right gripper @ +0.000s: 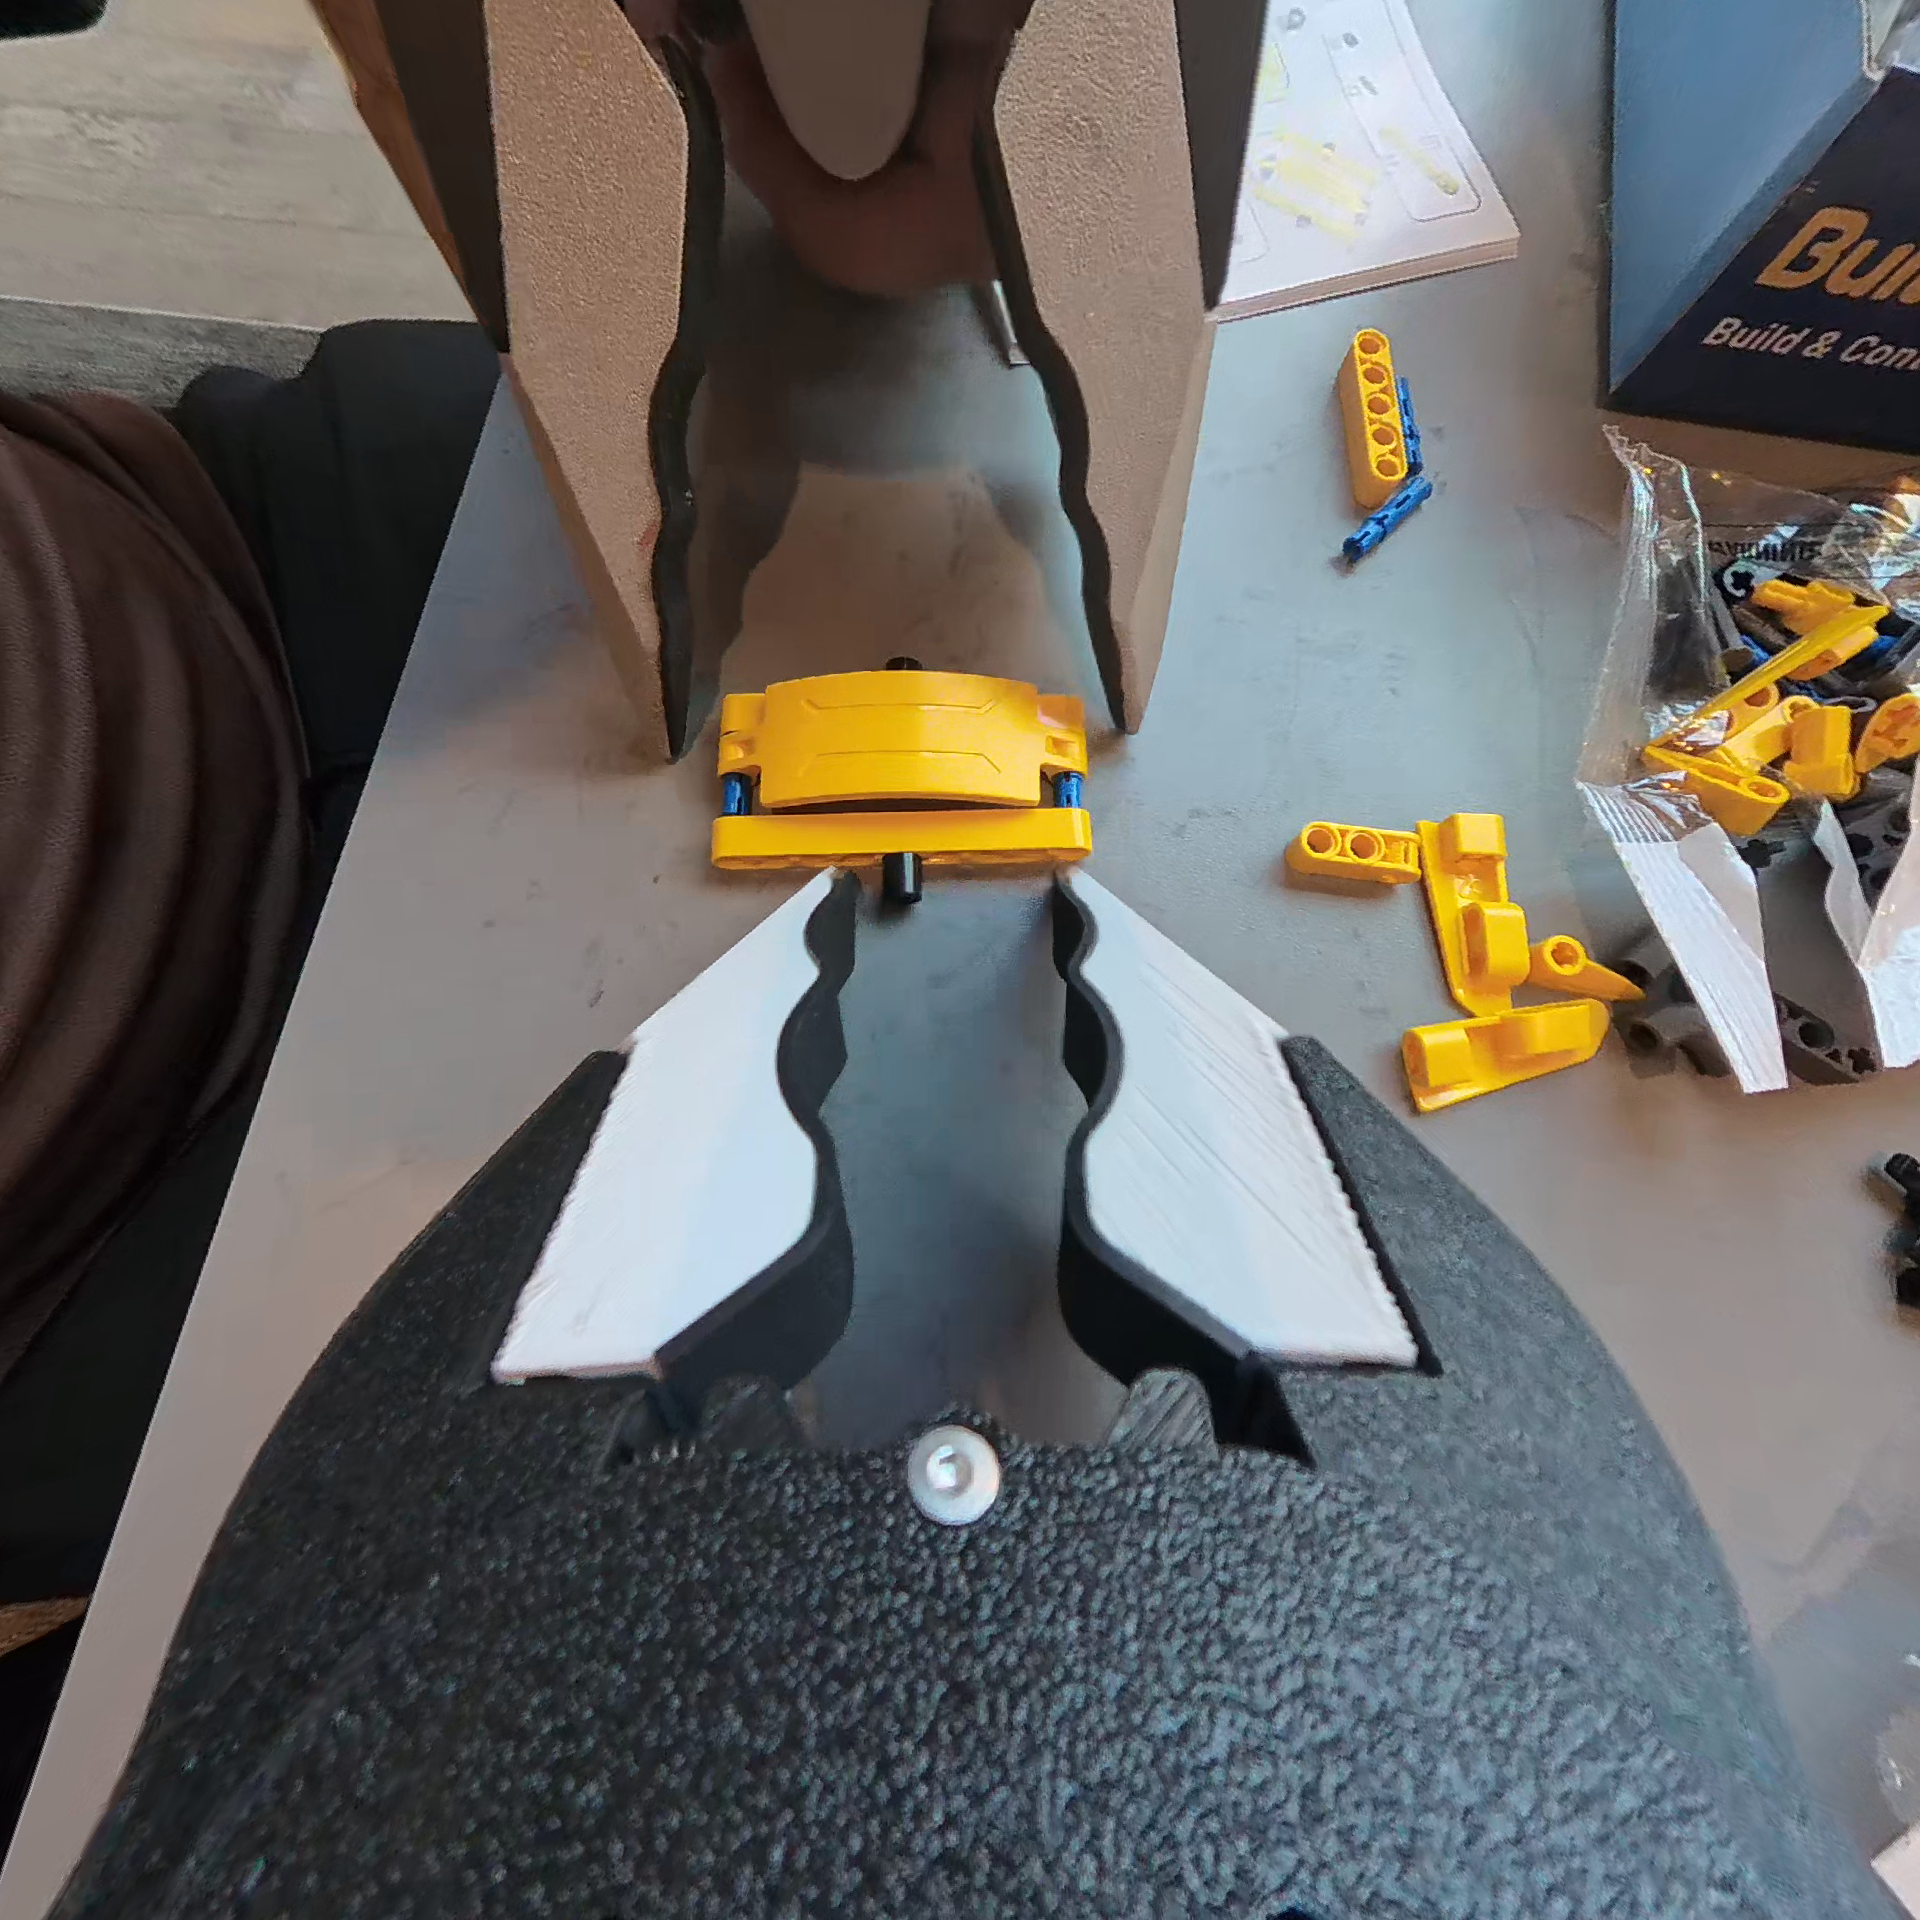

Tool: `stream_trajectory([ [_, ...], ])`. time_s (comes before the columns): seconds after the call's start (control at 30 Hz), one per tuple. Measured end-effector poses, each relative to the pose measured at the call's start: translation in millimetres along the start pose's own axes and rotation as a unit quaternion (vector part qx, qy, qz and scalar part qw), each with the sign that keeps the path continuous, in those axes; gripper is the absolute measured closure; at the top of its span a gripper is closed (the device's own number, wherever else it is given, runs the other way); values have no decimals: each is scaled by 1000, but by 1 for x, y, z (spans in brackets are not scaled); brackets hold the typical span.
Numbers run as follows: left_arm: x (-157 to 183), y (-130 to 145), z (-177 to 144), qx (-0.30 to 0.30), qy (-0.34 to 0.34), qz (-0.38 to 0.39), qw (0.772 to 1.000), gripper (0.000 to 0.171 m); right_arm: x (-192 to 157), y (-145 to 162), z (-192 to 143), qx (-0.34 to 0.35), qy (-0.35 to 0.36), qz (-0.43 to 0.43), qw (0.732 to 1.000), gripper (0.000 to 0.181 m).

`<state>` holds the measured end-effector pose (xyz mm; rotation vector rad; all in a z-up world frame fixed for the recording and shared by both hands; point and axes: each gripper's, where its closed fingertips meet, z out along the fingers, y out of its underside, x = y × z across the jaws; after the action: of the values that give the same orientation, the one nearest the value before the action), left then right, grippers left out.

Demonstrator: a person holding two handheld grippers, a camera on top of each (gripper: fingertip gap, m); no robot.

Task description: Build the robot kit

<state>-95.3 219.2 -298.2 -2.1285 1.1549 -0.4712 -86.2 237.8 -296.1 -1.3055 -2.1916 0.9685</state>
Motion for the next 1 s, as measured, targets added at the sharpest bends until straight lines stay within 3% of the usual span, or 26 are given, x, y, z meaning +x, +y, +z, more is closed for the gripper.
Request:
stream_trajectory([
  [0.07, -1, -1, 0, -1, -1, -4, 1000, 99, 1, 0, 0, -2, -2, 11, 1000, 140],
  [1.0, 1, -6, 2, 22, -7, 39, 999, 100, -3, -1, 1, -1, -7, 6, 1000, 140],
])
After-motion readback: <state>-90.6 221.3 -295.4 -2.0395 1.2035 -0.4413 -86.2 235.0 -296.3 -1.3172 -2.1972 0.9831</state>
